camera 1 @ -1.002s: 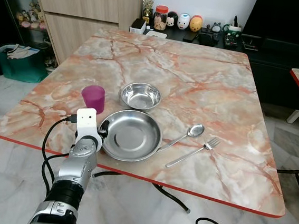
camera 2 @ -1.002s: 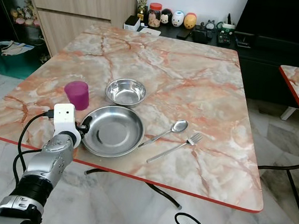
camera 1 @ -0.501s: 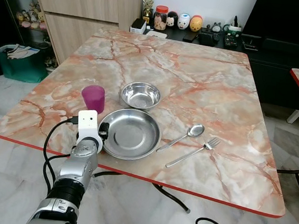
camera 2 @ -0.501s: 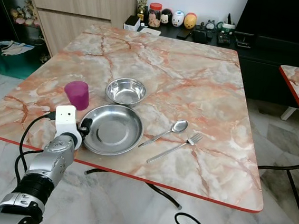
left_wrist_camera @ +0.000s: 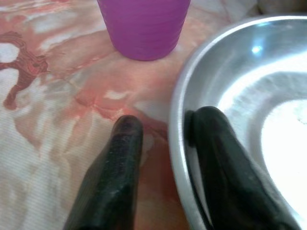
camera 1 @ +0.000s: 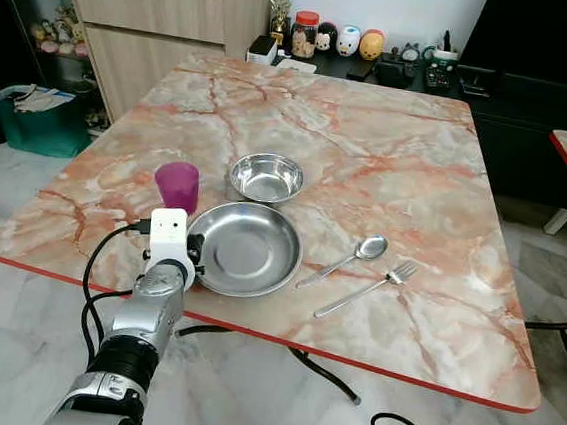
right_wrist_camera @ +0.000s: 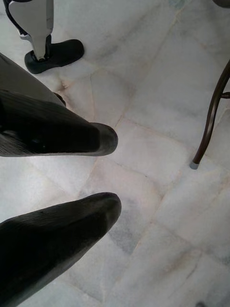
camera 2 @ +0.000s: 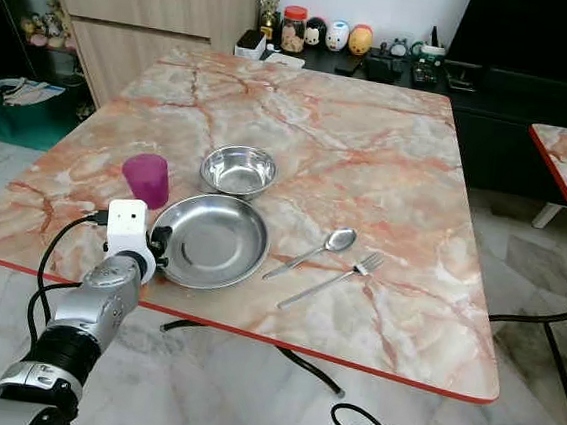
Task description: Setting the table
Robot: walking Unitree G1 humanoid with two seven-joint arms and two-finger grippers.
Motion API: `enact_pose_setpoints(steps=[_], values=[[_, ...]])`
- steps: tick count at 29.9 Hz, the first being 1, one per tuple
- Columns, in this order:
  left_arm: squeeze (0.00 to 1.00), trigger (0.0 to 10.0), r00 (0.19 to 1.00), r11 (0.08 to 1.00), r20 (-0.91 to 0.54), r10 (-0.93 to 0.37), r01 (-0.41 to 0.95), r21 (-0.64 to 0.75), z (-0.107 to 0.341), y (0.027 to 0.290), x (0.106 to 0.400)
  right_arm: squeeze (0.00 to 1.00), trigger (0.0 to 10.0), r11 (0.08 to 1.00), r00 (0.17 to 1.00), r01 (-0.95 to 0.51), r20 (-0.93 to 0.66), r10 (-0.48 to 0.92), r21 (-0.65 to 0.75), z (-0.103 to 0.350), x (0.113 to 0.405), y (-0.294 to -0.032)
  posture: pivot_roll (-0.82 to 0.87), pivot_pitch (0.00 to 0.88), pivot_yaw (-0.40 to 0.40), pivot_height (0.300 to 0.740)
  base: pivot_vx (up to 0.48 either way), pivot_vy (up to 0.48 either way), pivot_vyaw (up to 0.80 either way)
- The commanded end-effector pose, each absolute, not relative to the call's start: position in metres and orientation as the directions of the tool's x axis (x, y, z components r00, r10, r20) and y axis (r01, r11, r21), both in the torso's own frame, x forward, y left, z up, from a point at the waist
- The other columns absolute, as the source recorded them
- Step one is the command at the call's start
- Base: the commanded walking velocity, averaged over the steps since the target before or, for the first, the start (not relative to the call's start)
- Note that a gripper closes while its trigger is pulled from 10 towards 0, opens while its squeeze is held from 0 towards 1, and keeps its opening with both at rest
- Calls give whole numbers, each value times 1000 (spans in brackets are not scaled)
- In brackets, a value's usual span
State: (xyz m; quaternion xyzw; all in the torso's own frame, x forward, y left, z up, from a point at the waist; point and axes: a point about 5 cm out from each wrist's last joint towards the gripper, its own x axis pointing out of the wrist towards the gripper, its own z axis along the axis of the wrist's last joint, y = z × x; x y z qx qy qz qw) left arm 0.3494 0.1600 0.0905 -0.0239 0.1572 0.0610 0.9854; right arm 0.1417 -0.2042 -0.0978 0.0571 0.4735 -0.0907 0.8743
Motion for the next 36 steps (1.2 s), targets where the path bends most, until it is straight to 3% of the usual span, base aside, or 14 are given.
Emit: enact_pose_setpoints(steps=[1, 17, 30, 31, 32, 33, 36], values=[[0, 0, 931, 993, -344, 118, -122, 10, 87, 164, 349, 0, 10000, 974, 529, 225, -842, -109, 15, -98, 139, -205, 64, 0, -18, 740, 0, 0, 0], [0, 0, 947, 997, -313, 71, -62, 39, 92, 179, 347, 0, 10000, 974, 527, 224, -843, -108, 15, -98, 139, -206, 67, 0, -22, 740, 0, 0, 0], [0, 0, 965, 979, -165, -206, 202, -43, 109, 165, 335, 0, 10000, 976, 527, 219, -843, -108, 12, -98, 140, -207, 74, 0, -28, 740, 0, 0, 0], [0, 1569, 966, 976, -144, -214, 206, -69, 112, 165, 333, 0, 10000, 976, 527, 218, -843, -108, 12, -98, 140, -207, 74, 0, -28, 740, 0, 0, 0], [0, 7255, 969, 973, -114, -219, 208, -105, 115, 166, 331, 0, 10000, 976, 527, 218, -843, -108, 11, -98, 140, -207, 76, 0, -29, 740, 0, 0, 0], [0, 10000, 971, 972, -102, -218, 207, -115, 116, 167, 330, 0, 10000, 976, 527, 217, -843, -108, 11, -98, 140, -207, 76, 0, -29, 740, 0, 0, 0], [0, 10000, 976, 969, -69, -205, 192, -155, 120, 169, 327, 0, 10000, 976, 527, 216, -843, -108, 10, -98, 141, -207, 79, 0, -33, 740, 0, 0, 0]])
